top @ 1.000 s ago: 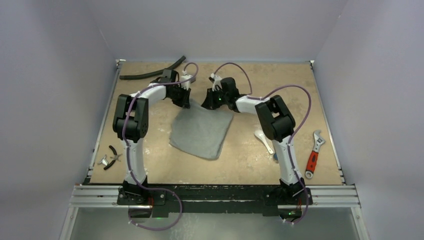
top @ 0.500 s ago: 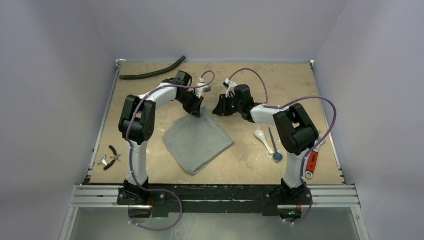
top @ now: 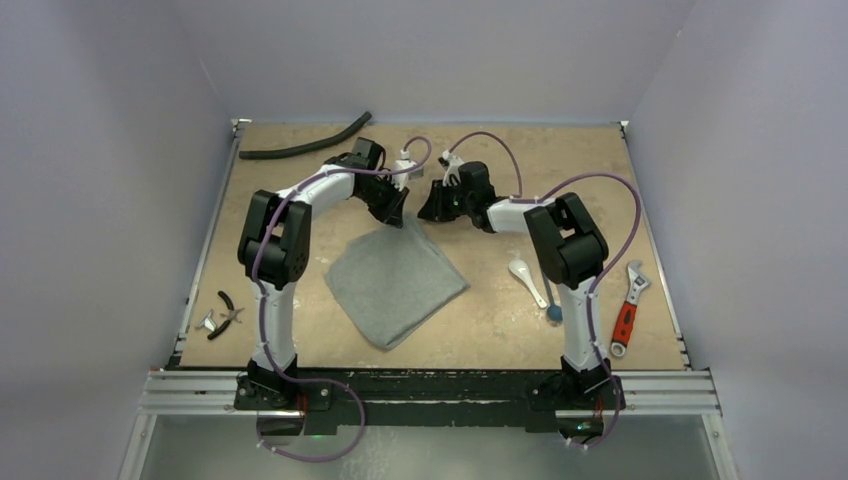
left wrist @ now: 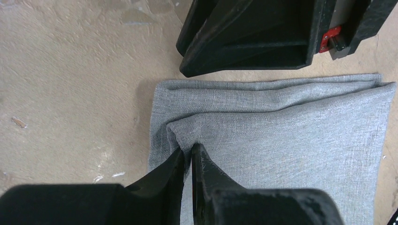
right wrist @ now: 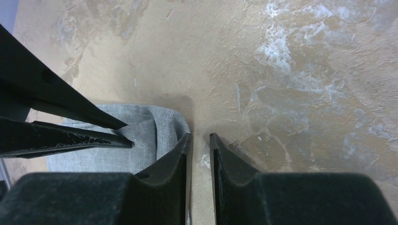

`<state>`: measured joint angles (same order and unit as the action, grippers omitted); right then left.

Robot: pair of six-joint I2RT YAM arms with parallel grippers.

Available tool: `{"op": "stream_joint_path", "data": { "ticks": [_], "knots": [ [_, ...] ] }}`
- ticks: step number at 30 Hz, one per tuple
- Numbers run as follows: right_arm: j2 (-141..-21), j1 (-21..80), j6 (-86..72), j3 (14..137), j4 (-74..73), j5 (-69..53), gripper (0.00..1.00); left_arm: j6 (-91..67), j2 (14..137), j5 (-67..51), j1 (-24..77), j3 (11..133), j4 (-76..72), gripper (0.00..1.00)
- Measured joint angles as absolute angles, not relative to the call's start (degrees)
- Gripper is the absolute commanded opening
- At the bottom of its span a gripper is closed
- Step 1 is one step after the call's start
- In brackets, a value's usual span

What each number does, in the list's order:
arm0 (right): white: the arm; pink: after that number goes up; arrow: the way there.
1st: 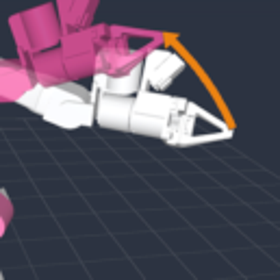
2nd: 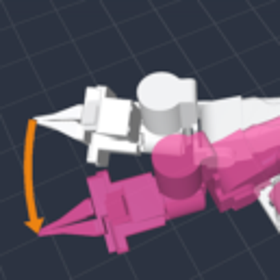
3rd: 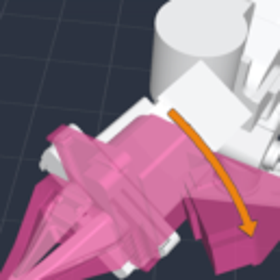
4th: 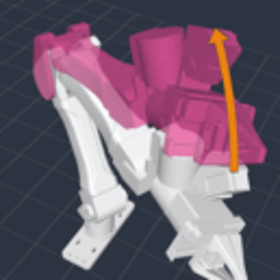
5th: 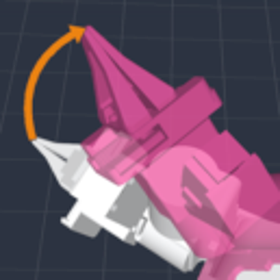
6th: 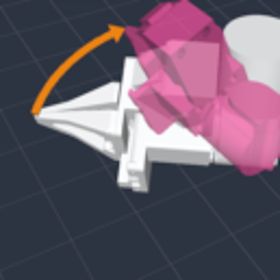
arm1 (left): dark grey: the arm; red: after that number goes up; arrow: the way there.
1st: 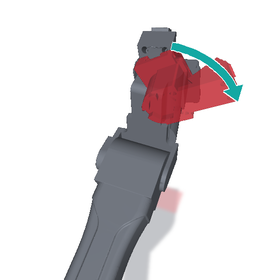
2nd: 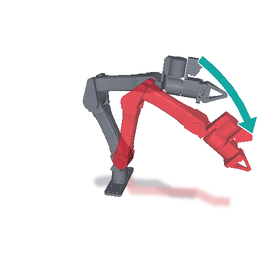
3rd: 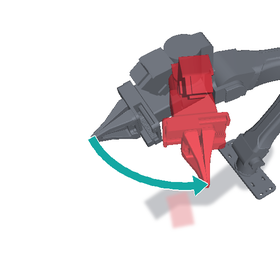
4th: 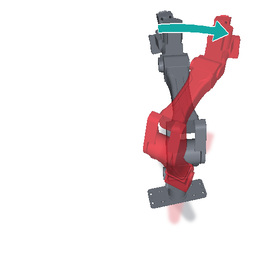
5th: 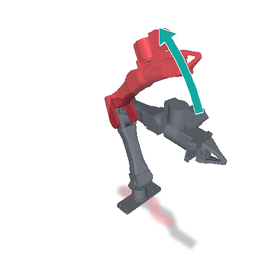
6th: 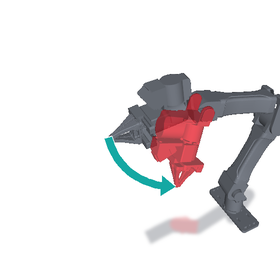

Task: Fold the napkin into a case and place the utensils inside
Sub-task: Rotate the lower triangle-folded napkin at the center of the board.

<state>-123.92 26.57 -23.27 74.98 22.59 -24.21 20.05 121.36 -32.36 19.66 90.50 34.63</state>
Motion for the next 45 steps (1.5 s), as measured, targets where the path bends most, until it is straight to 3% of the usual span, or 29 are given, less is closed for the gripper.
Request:
{"op": "stream_joint_path", "data": {
  "ticks": [13,22,24,27,32,38,45],
  "knots": [
    [-127.0,27.3,-24.9,77.3,24.6,-27.5,0.15,17.9,121.4,-32.4,20.1,90.5,31.4,0.07],
    [-128.2,28.6,-25.4,79.0,24.7,-28.7,0.14,16.9,122.1,-32.8,21.1,92.2,29.2,0.07],
    [-128.2,28.6,-25.3,79.0,24.6,-29.0,0.16,16.6,122.8,-32.8,21.4,93.3,29.1,0.08],
    [-128.2,28.3,-25.4,79.0,24.3,-29.2,0.31,16.6,123.7,-32.4,21.8,93.9,28.4,0.09],
    [-126.5,24.9,-25.2,78.4,23.3,-28.8,0.42,16.2,124.3,-30.2,21.8,94.2,26.4,0.16],
    [-119.0,20.7,-24.1,73.7,21.3,-27.2,0.45,13.3,125.8,-28.2,21.9,92.1,21.6,0.28],
    [-104.7,23.3,-26.2,57.5,26.2,-24.5,0.23,10.1,125.8,-22.8,21.9,91.6,17.5,0.51]
  ]
}}
